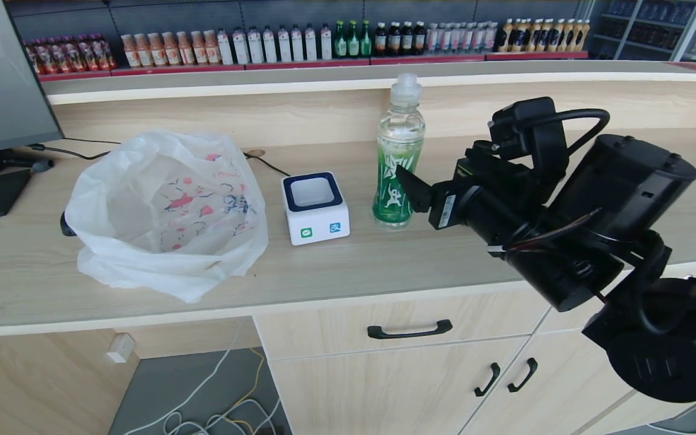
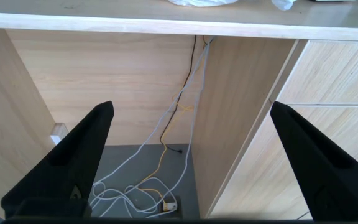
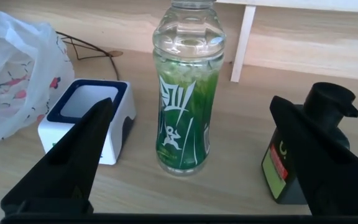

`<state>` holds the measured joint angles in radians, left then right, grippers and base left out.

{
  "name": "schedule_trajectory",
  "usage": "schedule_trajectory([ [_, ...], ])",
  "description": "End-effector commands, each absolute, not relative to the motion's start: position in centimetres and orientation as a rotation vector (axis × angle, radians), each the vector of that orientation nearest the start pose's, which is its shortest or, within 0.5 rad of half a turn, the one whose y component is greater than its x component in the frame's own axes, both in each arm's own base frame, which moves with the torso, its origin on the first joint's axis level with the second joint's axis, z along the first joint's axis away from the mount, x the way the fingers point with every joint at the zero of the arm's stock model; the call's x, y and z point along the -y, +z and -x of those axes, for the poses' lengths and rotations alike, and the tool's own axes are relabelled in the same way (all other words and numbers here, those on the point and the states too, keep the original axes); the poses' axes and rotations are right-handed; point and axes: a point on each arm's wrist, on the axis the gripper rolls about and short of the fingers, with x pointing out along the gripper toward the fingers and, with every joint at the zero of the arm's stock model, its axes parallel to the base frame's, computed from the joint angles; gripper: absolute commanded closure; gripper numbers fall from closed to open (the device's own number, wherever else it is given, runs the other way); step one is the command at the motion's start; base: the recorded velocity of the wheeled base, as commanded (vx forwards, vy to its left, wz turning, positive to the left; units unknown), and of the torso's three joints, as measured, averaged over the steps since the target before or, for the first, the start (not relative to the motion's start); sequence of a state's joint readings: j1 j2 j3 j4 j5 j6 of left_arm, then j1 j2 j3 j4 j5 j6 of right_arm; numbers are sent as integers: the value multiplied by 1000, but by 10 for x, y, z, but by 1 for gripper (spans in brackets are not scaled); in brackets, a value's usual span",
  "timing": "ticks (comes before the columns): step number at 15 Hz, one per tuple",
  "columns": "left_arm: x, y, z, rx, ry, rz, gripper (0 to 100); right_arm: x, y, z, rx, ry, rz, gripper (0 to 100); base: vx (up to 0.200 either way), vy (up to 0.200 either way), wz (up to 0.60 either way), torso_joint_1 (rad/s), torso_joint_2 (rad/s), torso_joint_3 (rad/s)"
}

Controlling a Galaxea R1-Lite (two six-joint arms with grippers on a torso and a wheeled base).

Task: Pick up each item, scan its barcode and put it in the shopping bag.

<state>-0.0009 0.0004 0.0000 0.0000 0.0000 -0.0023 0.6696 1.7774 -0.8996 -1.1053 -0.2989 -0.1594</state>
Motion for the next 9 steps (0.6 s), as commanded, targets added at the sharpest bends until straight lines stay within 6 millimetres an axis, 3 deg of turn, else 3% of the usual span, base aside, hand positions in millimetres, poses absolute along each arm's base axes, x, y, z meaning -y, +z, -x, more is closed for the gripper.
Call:
schedule_trajectory([
  [1,0,75,23,0,-2,2,0,-205,224,-276,219,338,59,0,0,0,0,0,0,0],
  [9,0,75,23,0,-2,3,0,-214,218,-314,224,248,6,0,0,0,0,0,0,0],
])
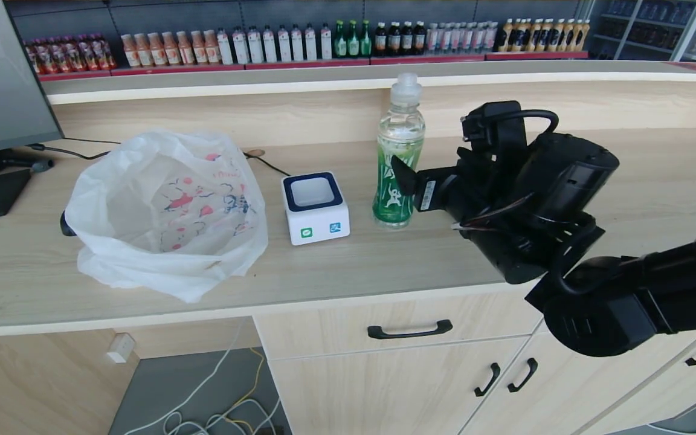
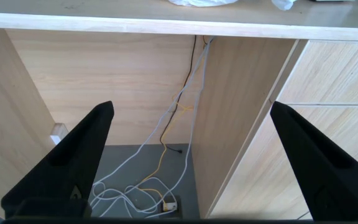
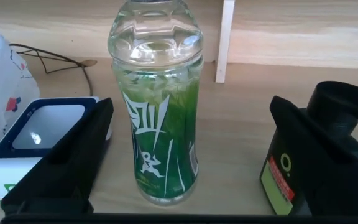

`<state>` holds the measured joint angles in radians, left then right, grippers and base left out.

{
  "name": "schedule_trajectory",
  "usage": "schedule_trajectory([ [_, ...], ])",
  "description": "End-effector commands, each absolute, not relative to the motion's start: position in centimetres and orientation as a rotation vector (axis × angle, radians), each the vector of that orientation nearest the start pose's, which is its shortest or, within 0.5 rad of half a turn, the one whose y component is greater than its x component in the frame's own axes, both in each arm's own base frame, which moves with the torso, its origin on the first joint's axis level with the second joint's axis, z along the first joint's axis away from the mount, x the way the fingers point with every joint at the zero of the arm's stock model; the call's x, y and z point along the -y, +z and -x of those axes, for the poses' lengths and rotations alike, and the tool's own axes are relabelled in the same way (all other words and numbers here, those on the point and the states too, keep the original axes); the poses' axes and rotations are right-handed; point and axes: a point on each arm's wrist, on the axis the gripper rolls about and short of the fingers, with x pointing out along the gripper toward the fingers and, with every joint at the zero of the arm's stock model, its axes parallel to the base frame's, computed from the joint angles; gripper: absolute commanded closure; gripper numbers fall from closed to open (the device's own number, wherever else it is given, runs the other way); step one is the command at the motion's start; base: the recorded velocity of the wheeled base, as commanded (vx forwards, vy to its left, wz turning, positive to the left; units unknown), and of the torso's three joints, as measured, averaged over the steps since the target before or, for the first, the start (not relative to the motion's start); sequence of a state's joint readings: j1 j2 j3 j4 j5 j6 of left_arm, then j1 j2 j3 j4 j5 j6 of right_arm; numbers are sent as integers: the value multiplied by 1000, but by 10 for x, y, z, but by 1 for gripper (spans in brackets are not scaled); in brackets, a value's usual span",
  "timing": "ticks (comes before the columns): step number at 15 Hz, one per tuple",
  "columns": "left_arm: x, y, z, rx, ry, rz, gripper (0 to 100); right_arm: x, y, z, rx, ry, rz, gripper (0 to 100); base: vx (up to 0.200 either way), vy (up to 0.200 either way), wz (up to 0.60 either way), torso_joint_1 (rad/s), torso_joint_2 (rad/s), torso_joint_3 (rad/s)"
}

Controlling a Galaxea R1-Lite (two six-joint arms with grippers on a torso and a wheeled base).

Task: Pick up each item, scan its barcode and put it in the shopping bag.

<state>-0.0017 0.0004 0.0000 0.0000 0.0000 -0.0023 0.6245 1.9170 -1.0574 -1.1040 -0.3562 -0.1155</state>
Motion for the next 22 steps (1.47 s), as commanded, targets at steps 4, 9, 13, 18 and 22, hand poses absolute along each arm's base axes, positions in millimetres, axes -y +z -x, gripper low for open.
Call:
schedule_trajectory([
  [4,0,75,23,0,-2,3,0,-217,214,-319,220,248,10,0,0,0,0,0,0,0],
  [9,0,75,23,0,-2,3,0,-227,217,-331,244,281,-1,0,0,0,0,0,0,0],
  [13,0,75,23,0,-2,3,0,-230,218,-344,245,266,-3,0,0,0,0,0,0,0],
  [18,0,75,23,0,-2,3,0,-239,214,-358,257,265,-11,0,0,0,0,0,0,0],
  [22,0,75,23,0,-2,3,0,-239,212,-359,254,264,-12,0,0,0,0,0,0,0],
])
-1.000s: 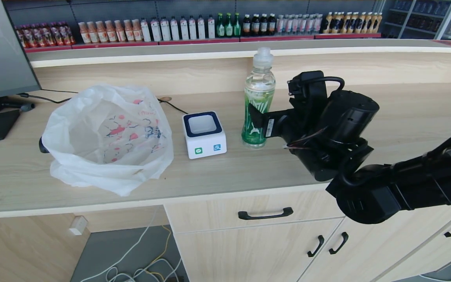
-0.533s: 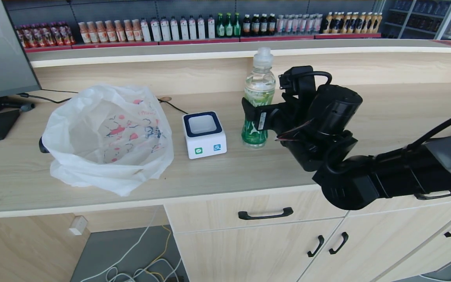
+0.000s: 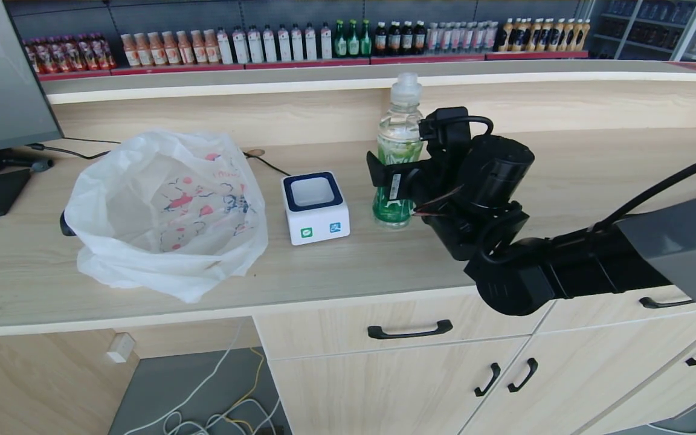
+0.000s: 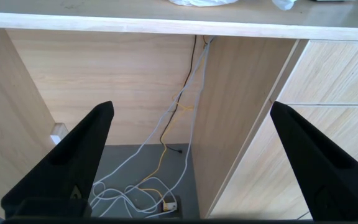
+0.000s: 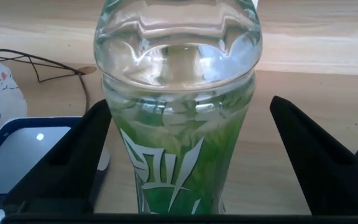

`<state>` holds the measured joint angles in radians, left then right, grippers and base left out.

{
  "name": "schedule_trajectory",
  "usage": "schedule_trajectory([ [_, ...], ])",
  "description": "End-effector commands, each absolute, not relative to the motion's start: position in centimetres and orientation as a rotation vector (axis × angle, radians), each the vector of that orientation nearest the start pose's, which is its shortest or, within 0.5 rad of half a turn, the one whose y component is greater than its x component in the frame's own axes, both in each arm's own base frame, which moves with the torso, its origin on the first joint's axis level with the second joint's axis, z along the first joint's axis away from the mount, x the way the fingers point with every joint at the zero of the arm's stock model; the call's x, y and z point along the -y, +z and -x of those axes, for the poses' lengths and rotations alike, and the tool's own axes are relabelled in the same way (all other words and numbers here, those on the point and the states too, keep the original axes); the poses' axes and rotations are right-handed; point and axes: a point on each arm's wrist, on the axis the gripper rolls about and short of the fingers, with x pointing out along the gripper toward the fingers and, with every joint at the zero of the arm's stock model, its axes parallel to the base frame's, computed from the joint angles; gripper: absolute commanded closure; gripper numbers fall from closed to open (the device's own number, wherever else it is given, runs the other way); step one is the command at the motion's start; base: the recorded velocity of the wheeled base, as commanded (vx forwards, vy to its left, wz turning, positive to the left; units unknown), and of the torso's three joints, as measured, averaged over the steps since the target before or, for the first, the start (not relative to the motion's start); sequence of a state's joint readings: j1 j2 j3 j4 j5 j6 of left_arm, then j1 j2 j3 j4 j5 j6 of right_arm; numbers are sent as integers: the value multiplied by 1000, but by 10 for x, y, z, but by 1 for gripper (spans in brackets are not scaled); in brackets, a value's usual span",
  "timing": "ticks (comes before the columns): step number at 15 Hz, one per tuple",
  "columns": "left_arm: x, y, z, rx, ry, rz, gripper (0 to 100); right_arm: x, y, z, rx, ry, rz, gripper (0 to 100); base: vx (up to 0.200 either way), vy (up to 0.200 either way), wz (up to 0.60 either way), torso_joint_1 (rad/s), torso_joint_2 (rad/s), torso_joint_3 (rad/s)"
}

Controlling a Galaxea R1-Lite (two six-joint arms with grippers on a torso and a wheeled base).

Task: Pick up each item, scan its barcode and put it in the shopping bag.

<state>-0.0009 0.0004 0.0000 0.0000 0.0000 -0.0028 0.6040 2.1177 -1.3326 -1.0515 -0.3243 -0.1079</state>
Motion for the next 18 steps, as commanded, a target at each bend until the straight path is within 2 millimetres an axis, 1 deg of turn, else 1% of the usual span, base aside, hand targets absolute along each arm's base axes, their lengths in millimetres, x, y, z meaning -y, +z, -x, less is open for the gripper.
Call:
schedule_trajectory([
  [1,0,75,23,0,-2,3,0,-239,211,-360,251,264,-11,0,0,0,0,0,0,0],
  [3,0,75,23,0,-2,3,0,-241,205,-363,240,265,-5,0,0,0,0,0,0,0],
  [5,0,75,23,0,-2,3,0,-244,206,-368,255,261,-13,0,0,0,0,0,0,0],
  [7,0,75,23,0,-2,3,0,-246,201,-372,251,261,-10,0,0,0,0,0,0,0],
  [10,0,75,23,0,-2,2,0,-249,200,-377,260,259,-14,0,0,0,0,0,0,0],
  [18,0,75,23,0,-2,3,0,-260,213,-393,305,257,-34,0,0,0,0,0,0,0],
])
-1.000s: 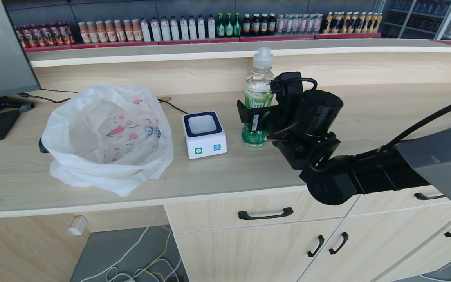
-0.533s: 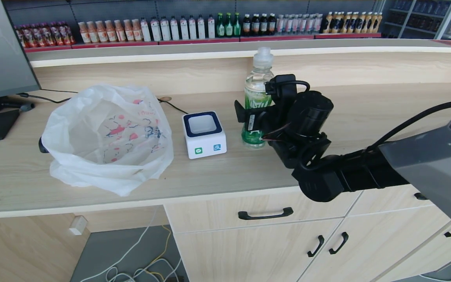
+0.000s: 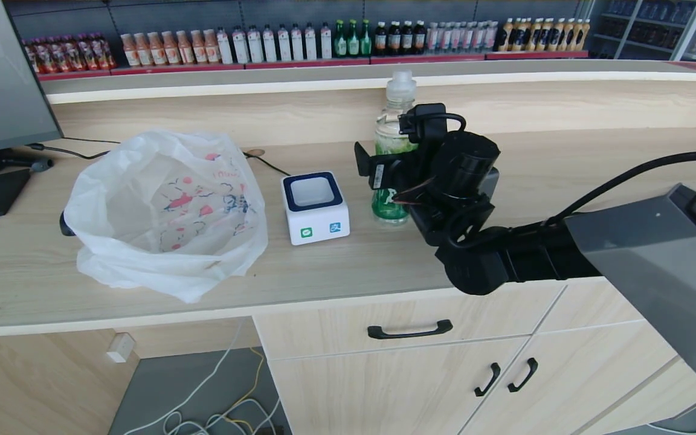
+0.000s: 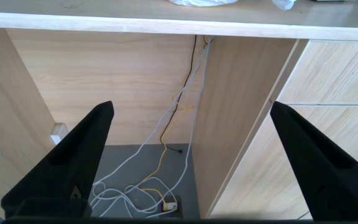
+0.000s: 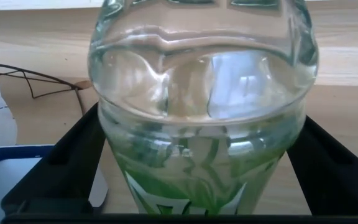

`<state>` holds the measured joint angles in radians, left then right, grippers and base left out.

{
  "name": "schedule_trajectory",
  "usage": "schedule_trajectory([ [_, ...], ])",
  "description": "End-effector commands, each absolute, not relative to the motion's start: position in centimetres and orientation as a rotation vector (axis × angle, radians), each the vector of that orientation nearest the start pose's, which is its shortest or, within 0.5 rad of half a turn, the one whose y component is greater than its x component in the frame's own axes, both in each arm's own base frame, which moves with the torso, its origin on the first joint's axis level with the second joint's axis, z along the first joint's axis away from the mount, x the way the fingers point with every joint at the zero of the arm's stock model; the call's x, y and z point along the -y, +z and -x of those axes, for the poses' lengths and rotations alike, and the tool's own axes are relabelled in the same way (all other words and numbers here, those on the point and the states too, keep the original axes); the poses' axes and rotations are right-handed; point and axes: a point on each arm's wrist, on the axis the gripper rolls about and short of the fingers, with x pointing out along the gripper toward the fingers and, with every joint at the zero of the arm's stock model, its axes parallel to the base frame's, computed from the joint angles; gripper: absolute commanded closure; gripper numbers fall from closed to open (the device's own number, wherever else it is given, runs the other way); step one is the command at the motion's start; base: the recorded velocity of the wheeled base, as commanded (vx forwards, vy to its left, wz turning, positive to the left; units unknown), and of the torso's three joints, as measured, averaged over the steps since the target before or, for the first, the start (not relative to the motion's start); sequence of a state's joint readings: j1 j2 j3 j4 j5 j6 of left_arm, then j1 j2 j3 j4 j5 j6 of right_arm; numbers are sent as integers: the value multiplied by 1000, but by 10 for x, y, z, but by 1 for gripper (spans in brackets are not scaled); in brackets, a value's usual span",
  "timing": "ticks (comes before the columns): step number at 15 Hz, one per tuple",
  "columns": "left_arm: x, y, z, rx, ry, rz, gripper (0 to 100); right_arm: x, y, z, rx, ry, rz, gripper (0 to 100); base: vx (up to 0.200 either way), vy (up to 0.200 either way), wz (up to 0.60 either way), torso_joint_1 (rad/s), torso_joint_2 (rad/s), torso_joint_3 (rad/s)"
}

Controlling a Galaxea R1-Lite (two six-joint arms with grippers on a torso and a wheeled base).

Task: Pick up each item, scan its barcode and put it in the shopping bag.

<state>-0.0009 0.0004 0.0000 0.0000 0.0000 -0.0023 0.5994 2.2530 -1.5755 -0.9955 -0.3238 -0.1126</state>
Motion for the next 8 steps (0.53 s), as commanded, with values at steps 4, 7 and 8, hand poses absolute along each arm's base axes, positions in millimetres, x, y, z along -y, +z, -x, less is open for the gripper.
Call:
schedule_trajectory([
  [4,0,75,23,0,-2,2,0,-263,218,-397,304,257,-33,0,0,0,0,0,0,0],
  [7,0,75,23,0,-2,3,0,-263,219,-396,308,257,-36,100,0,0,0,0,0,0],
  [8,0,75,23,0,-2,3,0,-263,220,-396,311,258,-37,100,0,0,0,0,0,0],
])
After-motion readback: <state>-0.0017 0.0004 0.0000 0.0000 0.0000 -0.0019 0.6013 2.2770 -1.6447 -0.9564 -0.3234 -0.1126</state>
